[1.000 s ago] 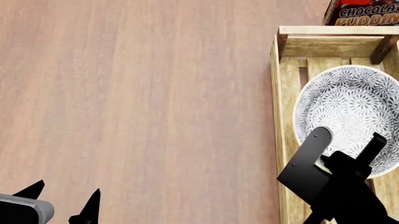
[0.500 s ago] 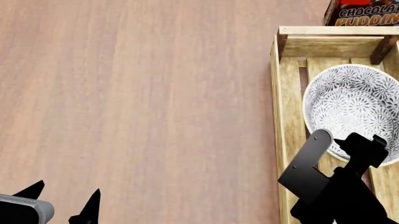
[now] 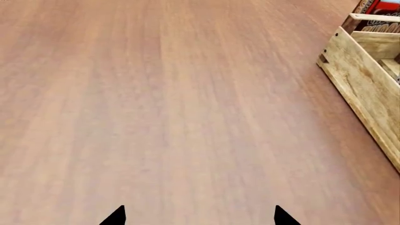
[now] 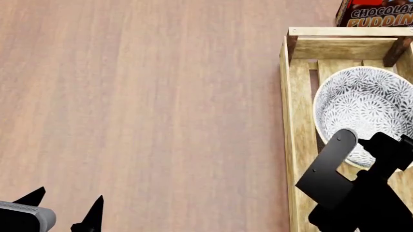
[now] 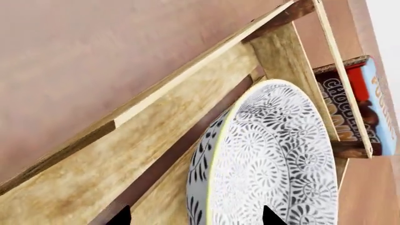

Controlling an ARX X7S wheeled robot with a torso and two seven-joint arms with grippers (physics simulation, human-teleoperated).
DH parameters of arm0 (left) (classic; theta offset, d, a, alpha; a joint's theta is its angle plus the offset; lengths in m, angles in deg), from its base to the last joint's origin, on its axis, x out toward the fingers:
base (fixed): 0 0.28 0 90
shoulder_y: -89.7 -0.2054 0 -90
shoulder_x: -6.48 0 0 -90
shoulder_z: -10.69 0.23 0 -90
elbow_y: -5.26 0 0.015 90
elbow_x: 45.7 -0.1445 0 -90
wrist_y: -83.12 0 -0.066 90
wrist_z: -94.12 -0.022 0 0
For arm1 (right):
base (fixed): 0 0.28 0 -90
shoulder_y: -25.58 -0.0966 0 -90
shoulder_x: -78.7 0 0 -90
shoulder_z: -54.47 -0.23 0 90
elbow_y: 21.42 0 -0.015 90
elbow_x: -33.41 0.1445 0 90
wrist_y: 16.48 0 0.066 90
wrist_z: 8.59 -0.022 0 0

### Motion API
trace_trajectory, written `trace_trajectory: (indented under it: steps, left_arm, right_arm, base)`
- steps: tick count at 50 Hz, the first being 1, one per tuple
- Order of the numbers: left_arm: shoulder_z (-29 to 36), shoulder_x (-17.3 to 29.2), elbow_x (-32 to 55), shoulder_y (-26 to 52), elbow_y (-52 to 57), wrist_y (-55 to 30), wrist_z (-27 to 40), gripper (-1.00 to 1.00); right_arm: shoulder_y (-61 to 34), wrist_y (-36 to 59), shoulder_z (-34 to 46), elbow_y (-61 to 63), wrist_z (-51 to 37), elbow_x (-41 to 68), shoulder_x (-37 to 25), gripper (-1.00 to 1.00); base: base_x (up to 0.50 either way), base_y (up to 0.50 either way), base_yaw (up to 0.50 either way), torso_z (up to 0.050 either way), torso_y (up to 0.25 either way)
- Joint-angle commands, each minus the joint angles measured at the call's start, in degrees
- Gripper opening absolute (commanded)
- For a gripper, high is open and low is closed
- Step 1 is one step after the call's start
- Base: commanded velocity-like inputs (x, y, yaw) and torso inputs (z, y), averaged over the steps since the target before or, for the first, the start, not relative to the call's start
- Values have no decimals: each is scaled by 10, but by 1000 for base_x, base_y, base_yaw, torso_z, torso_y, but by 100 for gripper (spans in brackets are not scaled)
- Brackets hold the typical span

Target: Pick up the bowl on the left and put it in the tray.

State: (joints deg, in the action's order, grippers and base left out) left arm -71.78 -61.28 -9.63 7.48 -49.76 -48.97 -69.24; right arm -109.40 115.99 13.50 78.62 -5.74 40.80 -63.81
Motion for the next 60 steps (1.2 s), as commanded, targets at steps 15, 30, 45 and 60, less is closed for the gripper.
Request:
trace_trajectory:
  steps: [15,30,45,60]
  left_arm:
    - [2,5,8,3,13,-8,13,100]
    - [-3,9,11,-4,13,-1,14,100]
    - [11,14,-48,-51,4,92,-9,100]
    - [24,-19,-126,-136,-165,331,-95,100]
  right_arm:
    - [31,106,-81,300,-12,86,-144,100]
    - [190,2,-104,389,-186,110,-202,100]
    - [413,-339,-157,277,-446,176,-125,100]
    - [502,-671,-137,50,-402,199,83,100]
  base:
    - [0,0,0,0,0]
    - [0,0,0,0,0]
    - [0,0,0,0,0]
    - [0,0,0,0,0]
